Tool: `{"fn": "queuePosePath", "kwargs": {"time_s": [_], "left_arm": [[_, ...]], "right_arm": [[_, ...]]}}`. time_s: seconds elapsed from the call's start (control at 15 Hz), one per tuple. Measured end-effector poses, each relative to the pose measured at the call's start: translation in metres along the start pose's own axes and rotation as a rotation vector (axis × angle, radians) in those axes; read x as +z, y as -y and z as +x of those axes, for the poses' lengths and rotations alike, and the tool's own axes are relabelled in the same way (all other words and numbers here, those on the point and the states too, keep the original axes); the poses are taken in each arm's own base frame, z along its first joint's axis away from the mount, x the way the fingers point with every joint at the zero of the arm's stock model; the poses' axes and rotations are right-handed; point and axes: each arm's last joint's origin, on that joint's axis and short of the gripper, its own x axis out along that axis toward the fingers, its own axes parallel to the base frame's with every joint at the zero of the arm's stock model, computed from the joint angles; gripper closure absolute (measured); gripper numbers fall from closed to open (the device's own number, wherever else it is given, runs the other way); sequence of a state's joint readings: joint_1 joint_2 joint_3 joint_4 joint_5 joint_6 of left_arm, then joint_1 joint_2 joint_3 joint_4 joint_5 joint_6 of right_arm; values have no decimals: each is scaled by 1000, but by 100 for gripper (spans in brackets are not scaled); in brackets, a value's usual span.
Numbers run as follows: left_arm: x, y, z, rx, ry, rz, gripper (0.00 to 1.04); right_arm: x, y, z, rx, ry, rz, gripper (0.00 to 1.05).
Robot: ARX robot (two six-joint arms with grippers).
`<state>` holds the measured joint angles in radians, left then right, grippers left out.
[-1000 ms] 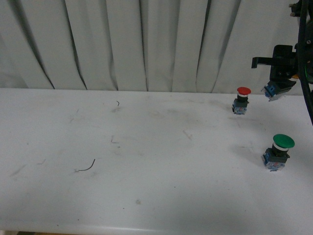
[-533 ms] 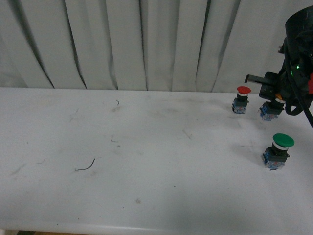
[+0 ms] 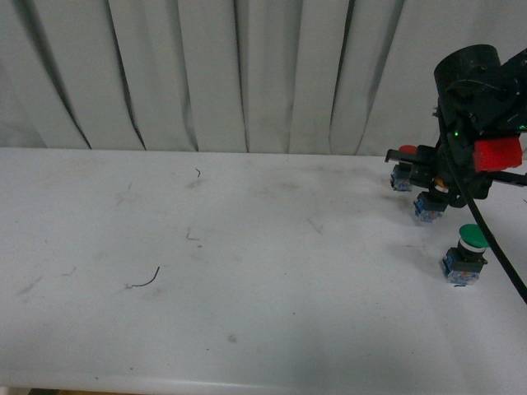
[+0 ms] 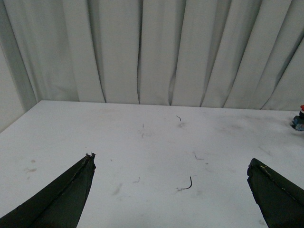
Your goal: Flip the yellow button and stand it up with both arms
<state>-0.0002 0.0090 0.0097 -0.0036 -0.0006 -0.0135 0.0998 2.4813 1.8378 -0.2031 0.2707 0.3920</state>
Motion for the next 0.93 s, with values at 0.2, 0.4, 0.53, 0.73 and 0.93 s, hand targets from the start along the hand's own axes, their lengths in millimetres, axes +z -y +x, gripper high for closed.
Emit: {"fn": "queuePosePath", "kwargs": {"time_s": [0.2,0.4,0.53,0.73,0.93], "left_arm": [[0,0,0,0,0,0,7],[0,0,0,0,0,0,7],[0,0,0,0,0,0,7],[0,0,0,0,0,0,7],[0,0,0,0,0,0,7]], "right_arm": [[1,-11,0,0,3,-15,75],[-1,-3,8,-21,-5,-25,75],[-1,4,11,-34,-5,-27,75],[-3,7,13,-40,-7,-33,75],[-4,7,13,-39,-13,-41,75]]}}
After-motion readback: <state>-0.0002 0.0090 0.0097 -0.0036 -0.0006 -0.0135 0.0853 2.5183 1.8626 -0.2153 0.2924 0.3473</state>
